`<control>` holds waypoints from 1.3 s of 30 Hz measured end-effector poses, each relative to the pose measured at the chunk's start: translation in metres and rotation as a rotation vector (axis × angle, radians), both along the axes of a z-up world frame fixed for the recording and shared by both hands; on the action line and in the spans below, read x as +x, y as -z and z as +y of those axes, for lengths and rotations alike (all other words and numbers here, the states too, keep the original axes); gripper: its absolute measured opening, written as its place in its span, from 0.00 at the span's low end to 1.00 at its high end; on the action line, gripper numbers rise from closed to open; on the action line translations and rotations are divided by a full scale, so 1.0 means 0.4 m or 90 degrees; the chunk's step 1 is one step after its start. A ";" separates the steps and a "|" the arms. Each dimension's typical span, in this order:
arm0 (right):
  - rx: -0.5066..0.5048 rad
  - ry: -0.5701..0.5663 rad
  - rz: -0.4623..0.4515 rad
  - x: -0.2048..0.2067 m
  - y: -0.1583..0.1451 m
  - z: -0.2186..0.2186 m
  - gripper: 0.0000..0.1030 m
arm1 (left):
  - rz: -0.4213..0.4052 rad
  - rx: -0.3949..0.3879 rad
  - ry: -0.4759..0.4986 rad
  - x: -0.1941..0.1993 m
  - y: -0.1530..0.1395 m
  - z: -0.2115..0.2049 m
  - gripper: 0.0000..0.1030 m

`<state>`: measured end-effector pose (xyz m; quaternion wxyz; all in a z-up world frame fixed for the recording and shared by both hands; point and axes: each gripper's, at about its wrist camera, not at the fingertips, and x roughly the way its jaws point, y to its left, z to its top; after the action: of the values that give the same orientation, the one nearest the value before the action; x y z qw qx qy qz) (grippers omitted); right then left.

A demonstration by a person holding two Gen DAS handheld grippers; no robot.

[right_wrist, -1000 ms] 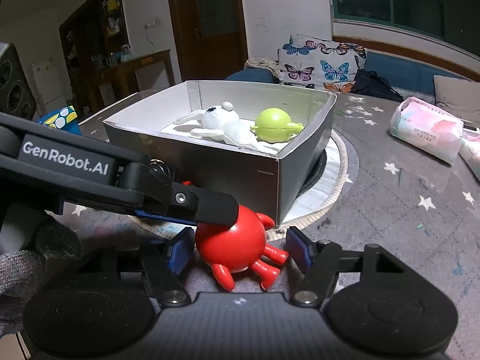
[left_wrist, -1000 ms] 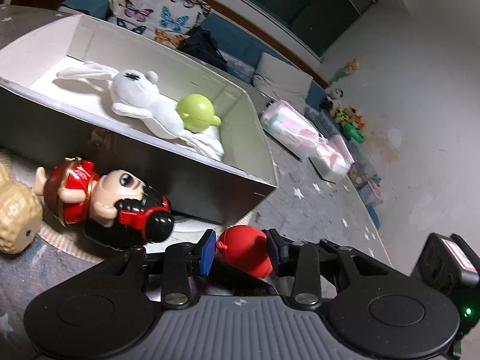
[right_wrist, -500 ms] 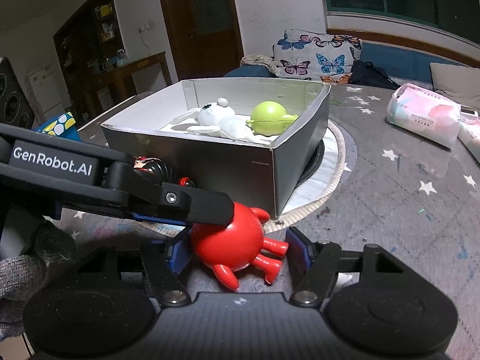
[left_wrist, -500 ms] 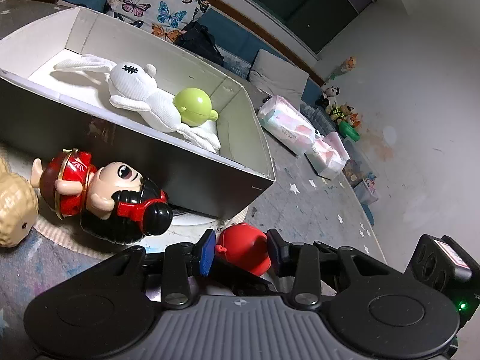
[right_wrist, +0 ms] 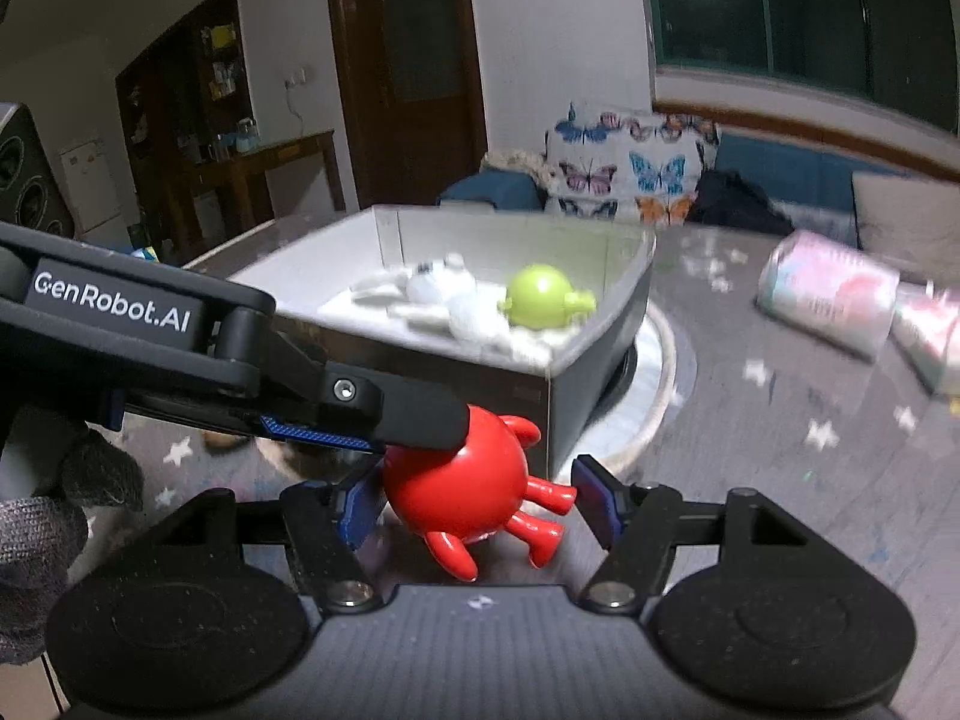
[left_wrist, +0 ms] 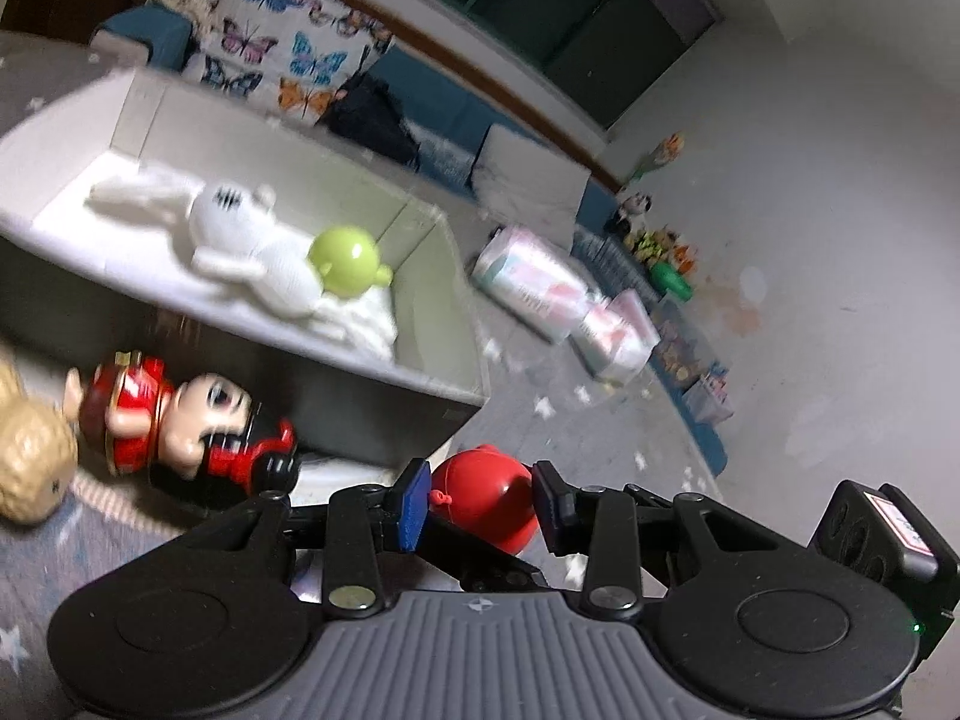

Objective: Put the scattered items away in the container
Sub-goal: 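Lift the red toy with the left gripper and carry it into the box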

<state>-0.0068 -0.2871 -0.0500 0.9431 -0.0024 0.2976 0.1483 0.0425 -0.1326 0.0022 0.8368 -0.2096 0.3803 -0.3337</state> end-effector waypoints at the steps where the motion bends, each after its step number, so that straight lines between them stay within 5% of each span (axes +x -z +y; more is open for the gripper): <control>1: -0.004 -0.001 -0.009 0.002 -0.013 0.002 0.66 | -0.009 -0.004 -0.003 0.002 -0.012 0.000 0.38; 14: -0.047 -0.045 -0.065 0.160 -0.098 0.038 0.66 | -0.035 -0.050 -0.064 0.148 -0.070 0.034 0.38; 27: -0.086 -0.096 0.003 0.342 -0.029 0.070 0.66 | 0.039 -0.072 -0.102 0.311 0.029 0.054 0.38; 39: -0.131 -0.109 0.036 0.369 0.015 0.090 0.66 | 0.072 -0.063 -0.105 0.338 0.075 0.048 0.38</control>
<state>0.1406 -0.2511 -0.0561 0.9130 -0.1206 0.3363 0.1971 0.1776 -0.1133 -0.0278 0.8274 -0.3000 0.3909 -0.2696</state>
